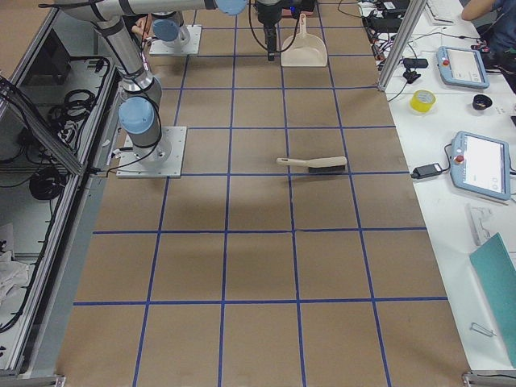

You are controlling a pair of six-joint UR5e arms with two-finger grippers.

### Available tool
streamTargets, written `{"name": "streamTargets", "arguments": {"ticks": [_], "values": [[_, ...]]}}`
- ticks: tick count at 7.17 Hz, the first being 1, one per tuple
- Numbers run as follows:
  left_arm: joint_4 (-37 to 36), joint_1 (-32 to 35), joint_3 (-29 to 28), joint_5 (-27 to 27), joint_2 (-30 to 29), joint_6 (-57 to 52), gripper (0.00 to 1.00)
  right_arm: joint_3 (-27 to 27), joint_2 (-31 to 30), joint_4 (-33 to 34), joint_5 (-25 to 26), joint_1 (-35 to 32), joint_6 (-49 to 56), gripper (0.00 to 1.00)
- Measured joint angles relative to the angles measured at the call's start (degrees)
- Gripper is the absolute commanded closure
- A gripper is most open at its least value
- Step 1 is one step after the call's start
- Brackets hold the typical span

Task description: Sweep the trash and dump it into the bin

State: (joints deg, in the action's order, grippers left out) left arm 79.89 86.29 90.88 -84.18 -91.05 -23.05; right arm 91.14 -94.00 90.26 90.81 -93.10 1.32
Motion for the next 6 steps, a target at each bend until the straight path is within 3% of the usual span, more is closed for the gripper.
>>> {"name": "streamTargets", "arguments": {"ticks": [6], "values": [[2.43,-1.01,0.82,-2.61,1.68,0.39,0.01,0.0,0.0,0.02,0.07,0.01,0.05,0.0]]}}
